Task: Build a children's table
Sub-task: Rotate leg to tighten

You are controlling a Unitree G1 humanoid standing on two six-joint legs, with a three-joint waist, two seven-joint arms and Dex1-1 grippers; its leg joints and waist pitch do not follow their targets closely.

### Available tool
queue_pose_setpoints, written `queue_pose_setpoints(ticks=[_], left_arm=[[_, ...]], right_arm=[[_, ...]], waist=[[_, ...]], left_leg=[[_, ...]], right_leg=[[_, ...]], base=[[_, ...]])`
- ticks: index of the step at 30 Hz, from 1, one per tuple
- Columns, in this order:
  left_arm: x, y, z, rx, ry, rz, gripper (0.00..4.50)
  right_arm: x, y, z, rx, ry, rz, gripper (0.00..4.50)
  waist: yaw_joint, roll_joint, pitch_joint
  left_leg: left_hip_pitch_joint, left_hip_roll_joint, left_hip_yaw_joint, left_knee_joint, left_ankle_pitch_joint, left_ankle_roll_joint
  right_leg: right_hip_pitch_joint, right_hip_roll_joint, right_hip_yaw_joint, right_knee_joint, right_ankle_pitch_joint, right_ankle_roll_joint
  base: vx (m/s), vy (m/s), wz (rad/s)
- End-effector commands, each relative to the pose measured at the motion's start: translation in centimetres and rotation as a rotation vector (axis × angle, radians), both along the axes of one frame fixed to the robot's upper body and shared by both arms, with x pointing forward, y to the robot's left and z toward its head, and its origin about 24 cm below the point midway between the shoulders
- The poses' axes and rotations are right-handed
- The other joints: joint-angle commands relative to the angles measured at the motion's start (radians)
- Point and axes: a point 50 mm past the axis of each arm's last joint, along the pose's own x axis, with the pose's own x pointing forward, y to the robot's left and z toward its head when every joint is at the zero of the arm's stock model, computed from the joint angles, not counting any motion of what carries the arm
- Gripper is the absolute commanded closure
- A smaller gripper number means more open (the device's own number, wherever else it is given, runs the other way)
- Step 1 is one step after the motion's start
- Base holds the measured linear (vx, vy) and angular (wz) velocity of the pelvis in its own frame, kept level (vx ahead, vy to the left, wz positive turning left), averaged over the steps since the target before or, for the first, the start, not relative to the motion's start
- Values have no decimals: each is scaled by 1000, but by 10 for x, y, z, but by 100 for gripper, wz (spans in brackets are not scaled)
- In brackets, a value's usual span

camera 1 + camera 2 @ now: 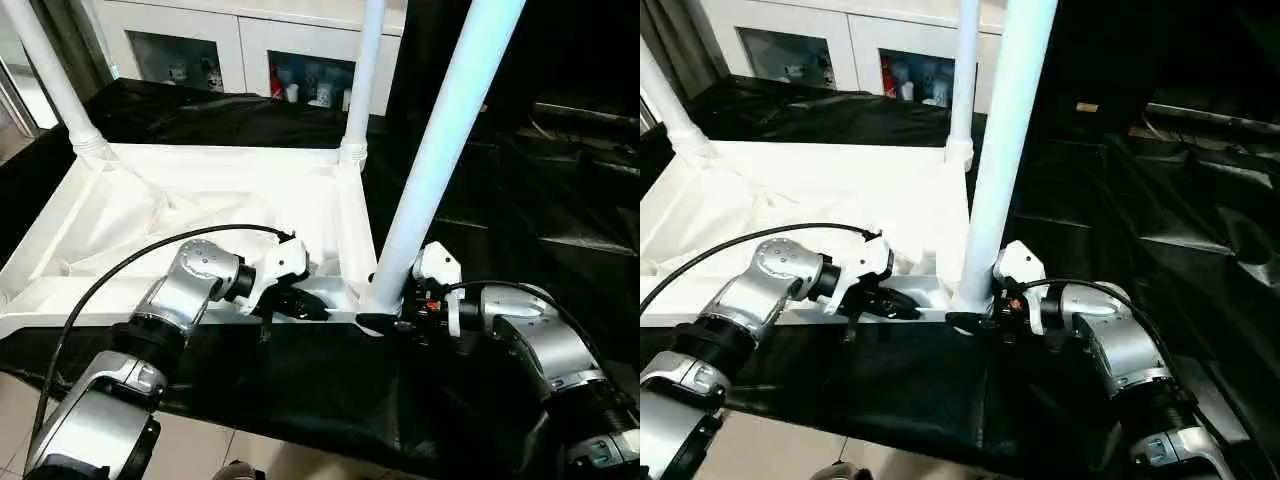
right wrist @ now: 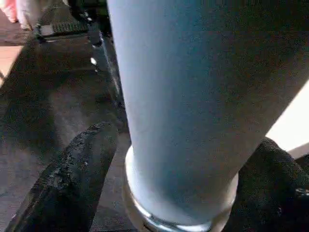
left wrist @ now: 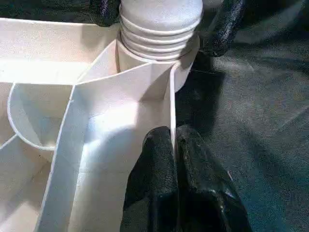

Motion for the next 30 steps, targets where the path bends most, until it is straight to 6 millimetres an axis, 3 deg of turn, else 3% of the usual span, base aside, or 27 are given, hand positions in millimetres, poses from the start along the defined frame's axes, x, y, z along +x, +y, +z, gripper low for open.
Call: queue_pose_setpoints(ticks=[1, 6, 8, 15, 18, 19, 21, 22, 26, 28, 30], left_arm=[[-3, -3, -2, -8, 5, -21, 450], [-2, -6, -3, -10, -1, -9, 450], [-2, -8, -4, -12, -1, -6, 450], [2, -12, -5, -9, -28, 47, 450], [13, -25, -7, -4, -63, 182, 450], [21, -37, -7, -12, -86, 283, 450], [25, -45, -6, -22, -98, 334, 450], [26, -50, -6, -31, -99, 360, 450], [28, -88, -4, -73, -98, 455, 450], [25, -103, -2, -95, -105, 440, 450], [25, -106, -1, -90, -121, 426, 450]], right_arm=[[-1, 1, 3, 14, 0, 17, 107], [-2, 1, 0, 18, 22, 10, 147], [-3, 2, -3, 15, 30, -1, 169], [0, 4, -10, 22, 17, -98, 181], [10, 10, -19, 40, 10, -269, 181], [18, 15, -25, 40, 19, -410, 182], [22, 19, -29, 38, 35, -491, 182], [24, 22, -31, 39, 45, -533, 182], [37, 42, -37, 72, 121, -796, 183], [40, 57, -33, 82, 114, -779, 183], [40, 62, -31, 75, 86, -744, 183]], waist=[[0, -2, -54], [4, -2, -56], [5, -2, -55], [3, -3, -51], [-5, -2, -43], [-9, -2, -42], [-13, -4, -43], [-16, -5, -46], [-22, -1, -45], [-22, 1, -48], [-19, 0, -49]], left_leg=[[17, 52, -21, -68, -189, 55], [16, 51, -18, -63, -149, 76], [16, 52, -19, -63, -155, 75], [18, 51, -21, -68, -199, 52], [28, 50, -23, -74, -291, 11], [30, 50, -25, -77, -305, -8], [31, 49, -31, -79, -325, -21], [26, 48, -31, -81, -308, -21], [30, 44, -27, -78, -310, -13], [27, 44, -29, -78, -292, -7], [25, 43, -26, -76, -273, 6]], right_leg=[[50, -65, 50, -68, -87, -258], [52, -64, 49, -61, -23, -271], [51, -65, 49, -63, -39, -270], [48, -66, 50, -72, -118, -251], [35, -68, 51, -90, -273, -224], [35, -68, 50, -93, -314, -211], [37, -69, 48, -97, -353, -197], [40, -70, 49, -97, -335, -184], [33, -68, 52, -100, -312, -192], [37, -68, 51, -100, -297, -185], [39, -66, 51, -98, -250, -187]], base=[[0, 0, 0], [0, 0, 0], [0, 0, 0], [0, 0, 0], [0, 0, 0], [0, 0, 0], [0, 0, 0], [0, 0, 0], [0, 0, 0], [0, 0, 0], [0, 0, 0]])
